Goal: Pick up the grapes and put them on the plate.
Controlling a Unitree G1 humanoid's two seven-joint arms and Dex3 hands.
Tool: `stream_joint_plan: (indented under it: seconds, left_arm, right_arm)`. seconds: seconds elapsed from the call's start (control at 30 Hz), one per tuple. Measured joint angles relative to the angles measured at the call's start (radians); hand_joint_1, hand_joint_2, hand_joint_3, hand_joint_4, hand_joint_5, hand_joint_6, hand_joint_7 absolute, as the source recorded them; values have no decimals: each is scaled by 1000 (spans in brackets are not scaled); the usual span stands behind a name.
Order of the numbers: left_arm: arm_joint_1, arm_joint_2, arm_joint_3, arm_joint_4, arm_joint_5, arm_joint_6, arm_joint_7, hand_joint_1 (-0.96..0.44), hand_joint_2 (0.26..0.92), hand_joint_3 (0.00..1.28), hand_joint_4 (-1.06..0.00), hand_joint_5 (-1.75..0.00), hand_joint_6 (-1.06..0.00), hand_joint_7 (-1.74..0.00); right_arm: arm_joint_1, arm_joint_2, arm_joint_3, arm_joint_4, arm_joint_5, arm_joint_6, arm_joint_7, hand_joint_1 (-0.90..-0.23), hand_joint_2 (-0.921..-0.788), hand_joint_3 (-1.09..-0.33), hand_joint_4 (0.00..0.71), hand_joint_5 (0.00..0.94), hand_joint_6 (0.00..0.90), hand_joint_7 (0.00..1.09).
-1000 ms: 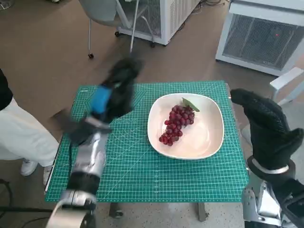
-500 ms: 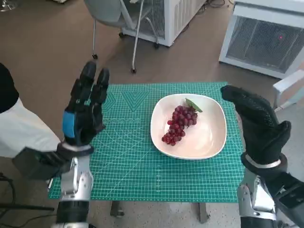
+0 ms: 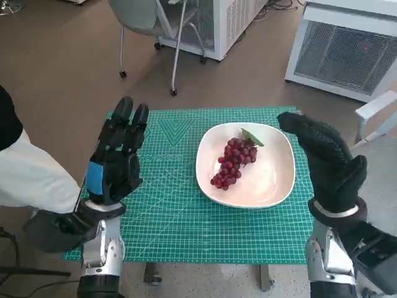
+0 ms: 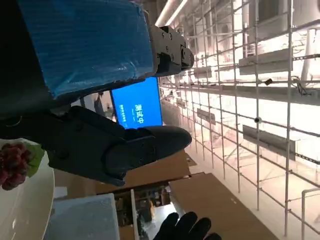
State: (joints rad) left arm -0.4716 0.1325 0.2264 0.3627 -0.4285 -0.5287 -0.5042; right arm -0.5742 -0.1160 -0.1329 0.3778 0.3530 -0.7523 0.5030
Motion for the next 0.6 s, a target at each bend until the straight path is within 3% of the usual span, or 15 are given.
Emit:
stream_joint_plan:
  seconds: [0.17, 0.6]
  left_arm:
    - [5, -9, -6, -9, 2, -5, 1, -655, 921, 547, -125, -4, -11, -466]
    - [12, -15, -27, -37, 22, -5, -1, -657, 921, 551, -138, -9, 1, -511]
  right_arm:
    - [0, -3, 1, 2, -2, 0, 4, -662, -921, -665, 278, 2, 288, 10]
    - [-3, -7, 0, 9, 0, 6, 15, -660, -921, -665, 280, 2, 288, 10]
